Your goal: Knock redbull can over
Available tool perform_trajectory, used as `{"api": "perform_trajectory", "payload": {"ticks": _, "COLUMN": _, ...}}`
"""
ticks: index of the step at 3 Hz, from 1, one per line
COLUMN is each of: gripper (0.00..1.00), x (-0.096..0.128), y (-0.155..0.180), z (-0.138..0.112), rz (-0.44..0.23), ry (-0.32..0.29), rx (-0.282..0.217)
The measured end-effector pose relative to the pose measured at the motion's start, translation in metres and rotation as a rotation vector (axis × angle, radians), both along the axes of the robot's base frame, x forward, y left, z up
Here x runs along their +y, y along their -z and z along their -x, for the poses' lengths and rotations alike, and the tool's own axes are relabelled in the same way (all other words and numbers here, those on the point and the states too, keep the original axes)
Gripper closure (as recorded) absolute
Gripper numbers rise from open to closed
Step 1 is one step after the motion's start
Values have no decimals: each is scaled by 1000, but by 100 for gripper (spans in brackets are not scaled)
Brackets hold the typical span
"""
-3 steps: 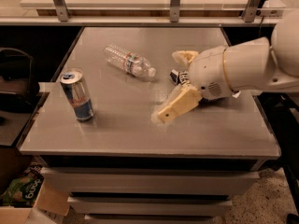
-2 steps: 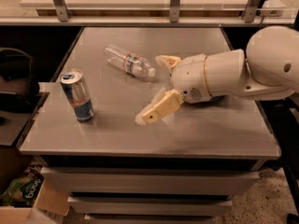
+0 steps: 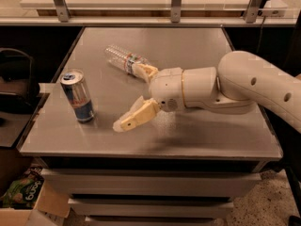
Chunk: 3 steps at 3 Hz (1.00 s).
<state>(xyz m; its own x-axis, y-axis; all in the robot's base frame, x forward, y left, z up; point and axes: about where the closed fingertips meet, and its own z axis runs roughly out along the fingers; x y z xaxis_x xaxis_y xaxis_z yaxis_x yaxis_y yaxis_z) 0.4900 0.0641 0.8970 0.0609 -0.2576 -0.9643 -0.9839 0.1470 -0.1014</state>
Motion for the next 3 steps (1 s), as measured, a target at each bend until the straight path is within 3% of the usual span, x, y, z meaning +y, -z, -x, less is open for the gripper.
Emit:
{"api": "perform_trajectory", "payload": {"ticks": 2, "gripper": 0, "x": 53, "y": 3, "z": 6, "rz": -139, "ry": -99, "rx": 17}}
{"api": "perform_trajectory", "payload": {"ticks": 3, "gripper": 0, "x": 74, "y": 2, "z": 3, "rz": -178, "ry": -124, "rx": 28}}
